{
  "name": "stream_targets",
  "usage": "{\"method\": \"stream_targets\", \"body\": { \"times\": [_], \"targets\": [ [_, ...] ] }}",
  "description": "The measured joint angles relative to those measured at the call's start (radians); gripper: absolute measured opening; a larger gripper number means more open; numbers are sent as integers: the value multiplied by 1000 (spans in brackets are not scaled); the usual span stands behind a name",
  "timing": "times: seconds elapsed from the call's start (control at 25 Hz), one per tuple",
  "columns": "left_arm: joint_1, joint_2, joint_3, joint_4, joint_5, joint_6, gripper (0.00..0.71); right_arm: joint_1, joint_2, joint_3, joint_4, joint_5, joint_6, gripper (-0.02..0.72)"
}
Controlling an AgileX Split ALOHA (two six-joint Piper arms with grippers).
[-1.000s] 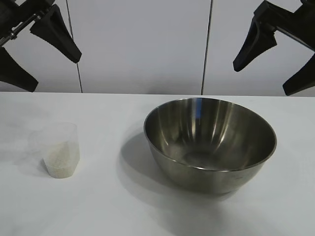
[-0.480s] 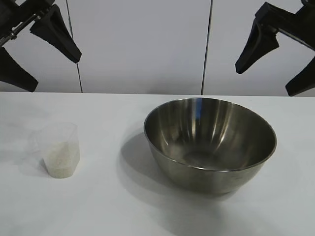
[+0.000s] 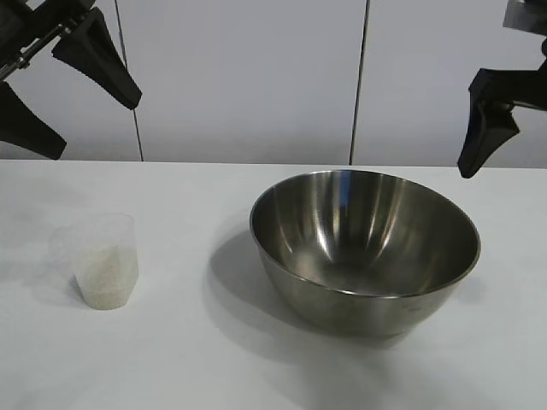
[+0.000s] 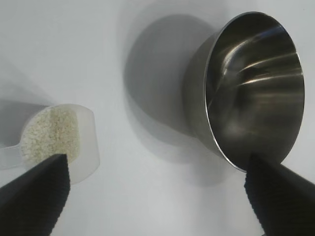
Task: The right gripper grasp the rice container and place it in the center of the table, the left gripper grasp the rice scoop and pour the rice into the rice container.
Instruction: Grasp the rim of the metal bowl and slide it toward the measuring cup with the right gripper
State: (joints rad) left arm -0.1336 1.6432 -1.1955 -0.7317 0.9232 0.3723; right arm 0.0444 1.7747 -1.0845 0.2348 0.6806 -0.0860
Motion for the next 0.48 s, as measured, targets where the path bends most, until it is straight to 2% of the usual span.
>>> {"method": "stream_targets", "body": {
  "times": [0.2,0.48],
  "targets": [
    [0,0,0,0,-3,0,694,1,50,0,54,-31,-33,694],
    [0,0,0,0,-3,0,694,74,77,-2,65,-85,-45,687]
  ]
}}
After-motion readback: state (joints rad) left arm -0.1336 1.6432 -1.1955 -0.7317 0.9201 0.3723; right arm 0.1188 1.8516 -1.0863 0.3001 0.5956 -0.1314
